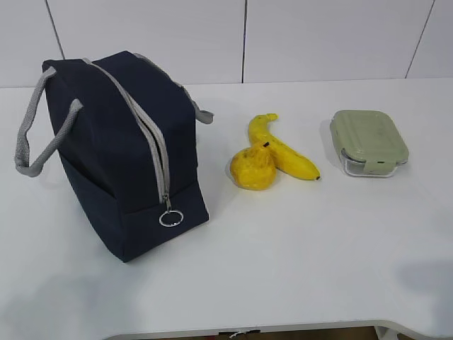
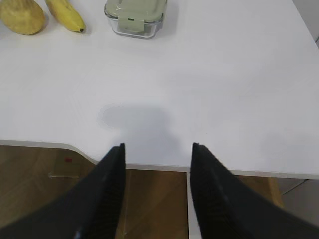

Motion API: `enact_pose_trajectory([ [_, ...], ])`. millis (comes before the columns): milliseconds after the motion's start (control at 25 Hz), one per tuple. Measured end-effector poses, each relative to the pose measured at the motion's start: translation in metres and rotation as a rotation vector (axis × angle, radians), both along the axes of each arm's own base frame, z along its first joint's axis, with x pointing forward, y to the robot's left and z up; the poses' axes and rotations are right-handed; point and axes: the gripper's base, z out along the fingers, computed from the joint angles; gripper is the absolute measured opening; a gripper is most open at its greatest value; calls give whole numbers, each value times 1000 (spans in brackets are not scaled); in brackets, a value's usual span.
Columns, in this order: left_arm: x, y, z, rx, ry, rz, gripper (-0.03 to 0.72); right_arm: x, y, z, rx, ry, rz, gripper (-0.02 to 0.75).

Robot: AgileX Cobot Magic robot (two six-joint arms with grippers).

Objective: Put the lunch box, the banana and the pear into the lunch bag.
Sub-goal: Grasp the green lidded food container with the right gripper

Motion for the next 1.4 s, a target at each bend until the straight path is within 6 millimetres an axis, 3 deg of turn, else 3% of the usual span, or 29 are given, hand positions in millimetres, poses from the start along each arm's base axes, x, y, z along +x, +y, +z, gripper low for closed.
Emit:
enact_pose_trajectory([
  [1400,0,0,0,0,0,0,283,0,0,0,0,0,0,368],
])
